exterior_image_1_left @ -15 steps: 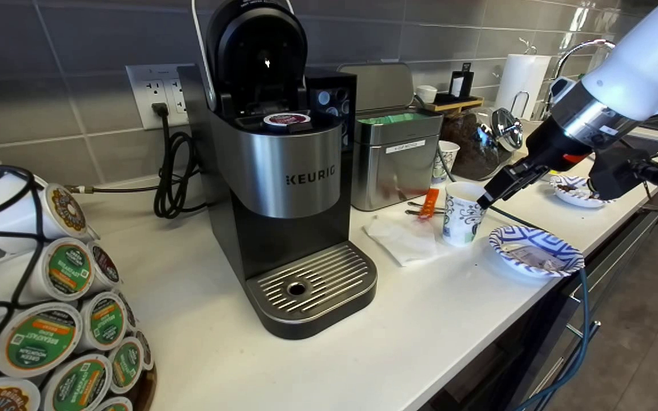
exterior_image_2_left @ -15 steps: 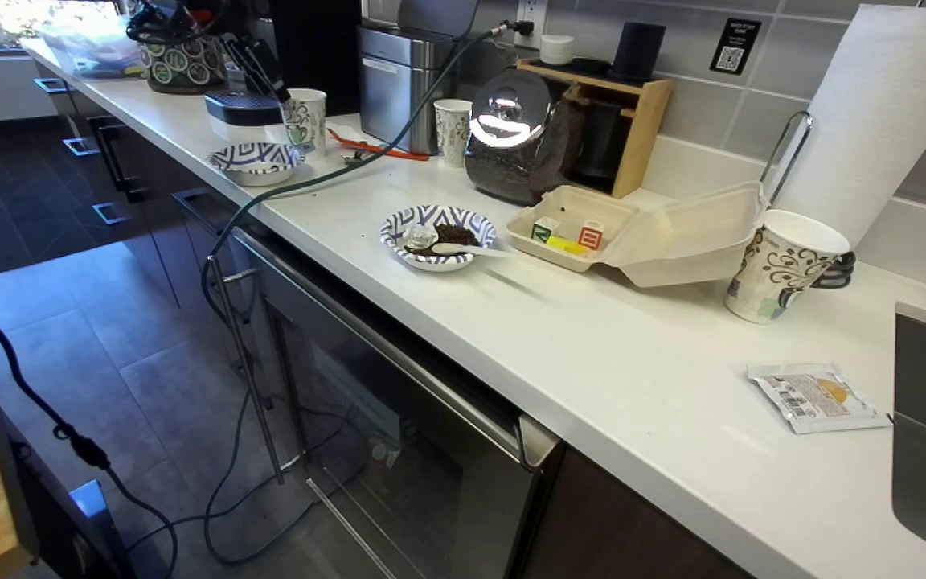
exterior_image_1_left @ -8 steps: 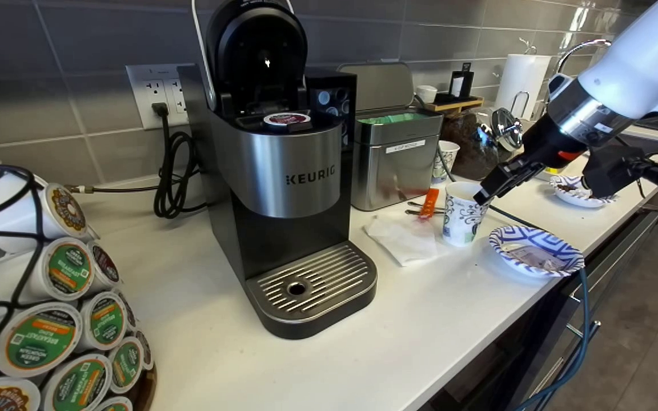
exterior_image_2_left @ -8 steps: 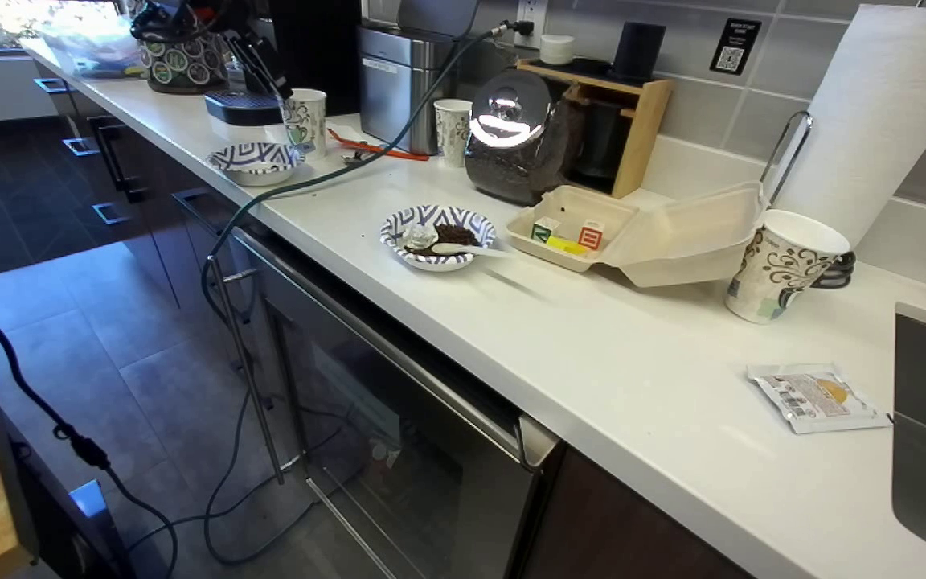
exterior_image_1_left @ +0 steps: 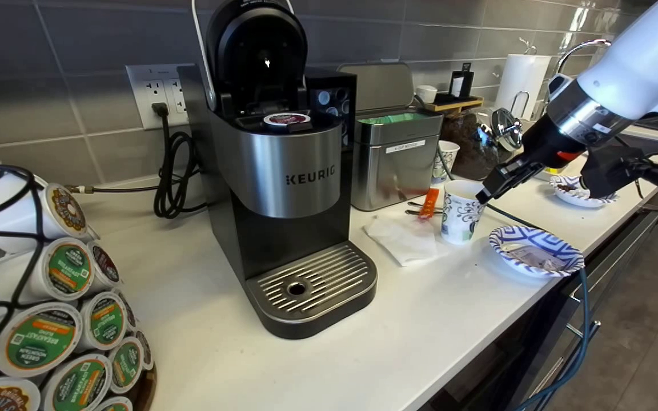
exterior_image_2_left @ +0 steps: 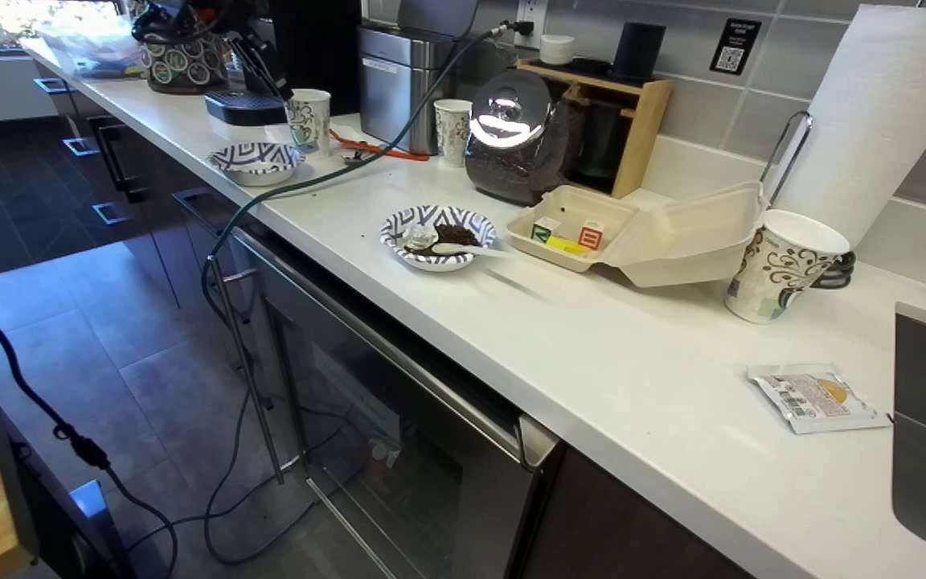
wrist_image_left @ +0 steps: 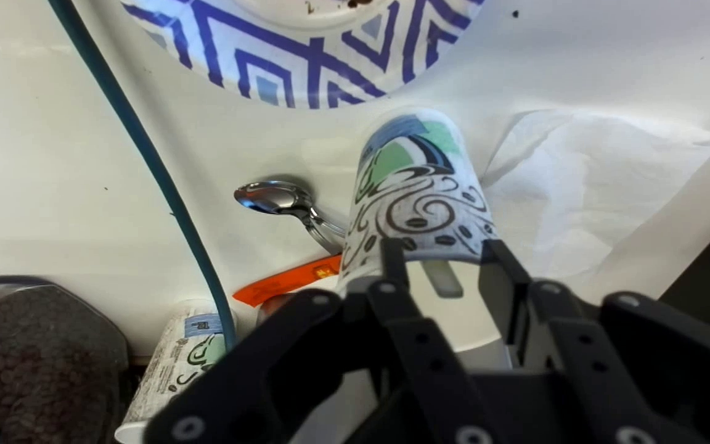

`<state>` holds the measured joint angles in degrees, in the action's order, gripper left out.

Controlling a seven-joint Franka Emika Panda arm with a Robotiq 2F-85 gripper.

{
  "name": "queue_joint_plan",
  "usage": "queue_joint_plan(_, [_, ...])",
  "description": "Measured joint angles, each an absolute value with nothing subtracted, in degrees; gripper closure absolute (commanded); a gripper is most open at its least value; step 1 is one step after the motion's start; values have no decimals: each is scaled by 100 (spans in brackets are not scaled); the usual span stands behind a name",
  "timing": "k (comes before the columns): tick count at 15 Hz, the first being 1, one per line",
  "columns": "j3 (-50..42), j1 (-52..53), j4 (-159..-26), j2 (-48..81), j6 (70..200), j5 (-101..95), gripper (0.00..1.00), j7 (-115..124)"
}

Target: Remove the knife from the cup

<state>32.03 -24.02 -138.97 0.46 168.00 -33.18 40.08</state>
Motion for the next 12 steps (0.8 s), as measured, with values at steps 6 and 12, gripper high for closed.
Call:
queue_joint_plan(6, [3183, -2398, -13872, 47, 16799, -3454, 97, 4076])
queue_joint_plan(12, [3262, -2322, -13861, -81, 16799, -3419, 97, 4045])
